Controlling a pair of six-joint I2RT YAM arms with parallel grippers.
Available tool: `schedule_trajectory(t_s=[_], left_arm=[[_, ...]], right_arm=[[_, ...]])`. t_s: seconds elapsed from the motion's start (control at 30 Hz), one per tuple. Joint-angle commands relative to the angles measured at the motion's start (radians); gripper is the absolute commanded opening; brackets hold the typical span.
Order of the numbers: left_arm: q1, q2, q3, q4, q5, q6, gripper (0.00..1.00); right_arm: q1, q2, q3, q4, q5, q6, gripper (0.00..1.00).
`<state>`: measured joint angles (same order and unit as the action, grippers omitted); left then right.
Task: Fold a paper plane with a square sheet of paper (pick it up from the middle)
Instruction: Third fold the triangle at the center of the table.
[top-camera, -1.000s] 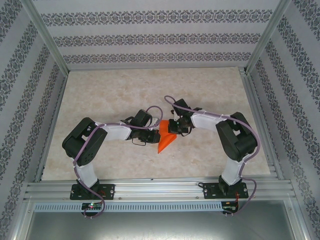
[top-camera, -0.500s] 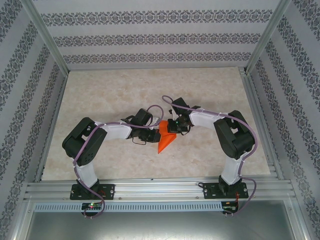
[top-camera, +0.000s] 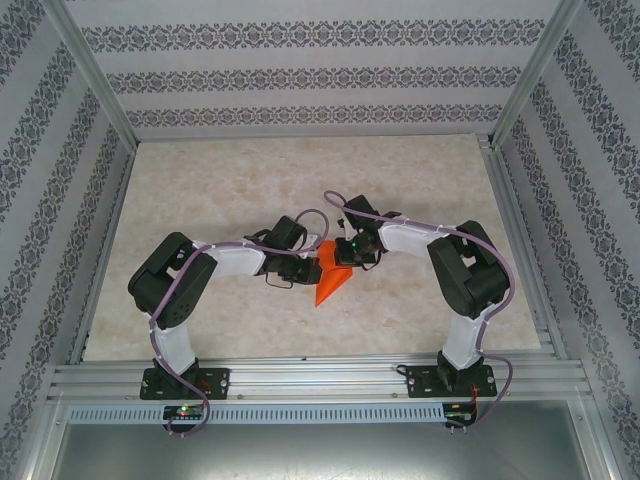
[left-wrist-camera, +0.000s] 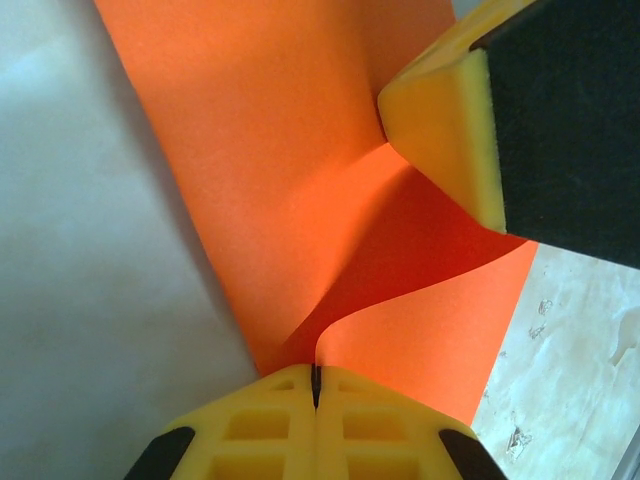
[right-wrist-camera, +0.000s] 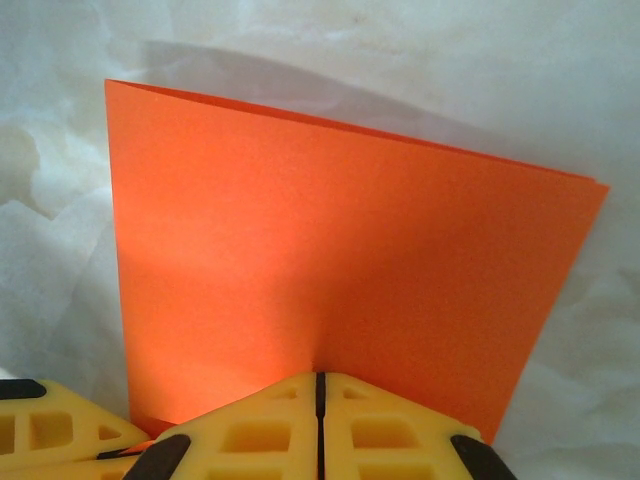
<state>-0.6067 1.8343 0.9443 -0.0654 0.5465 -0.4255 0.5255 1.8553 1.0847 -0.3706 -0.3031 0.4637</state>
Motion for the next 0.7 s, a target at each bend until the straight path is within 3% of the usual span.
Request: schedule_trajectory(t_s=[0.0, 0.27, 0.43, 0.53, 0.67], left_arm=[[0.010, 0.042, 0.012, -0.034, -0.030, 0.031, 0.02], [0.010, 0.025, -0.028, -0.038, -0.024, 0.032, 0.02], [0.010, 0.026, -0.032, -0.028, -0.009, 0.024, 0.02], [0.010, 0.032, -0.024, -0.030, -0.003, 0.023, 0.02], [0.010, 0.034, -0.023, -0.039, -0.007, 0.025, 0.02]], right_arm=[[0.001, 0.028, -0.016, -0.035, 0.008, -0.012, 0.07], [-0.048, -0.133, 0.005, -0.034, -0.026, 0.032, 0.13], [-0.069, -0.335, -0.122, 0.091, -0.047, 0.144, 0.18], [-0.019, -0.437, -0.283, 0.260, -0.084, 0.279, 0.13], [0.128, -0.537, -0.468, 0.484, -0.012, 0.449, 0.10]])
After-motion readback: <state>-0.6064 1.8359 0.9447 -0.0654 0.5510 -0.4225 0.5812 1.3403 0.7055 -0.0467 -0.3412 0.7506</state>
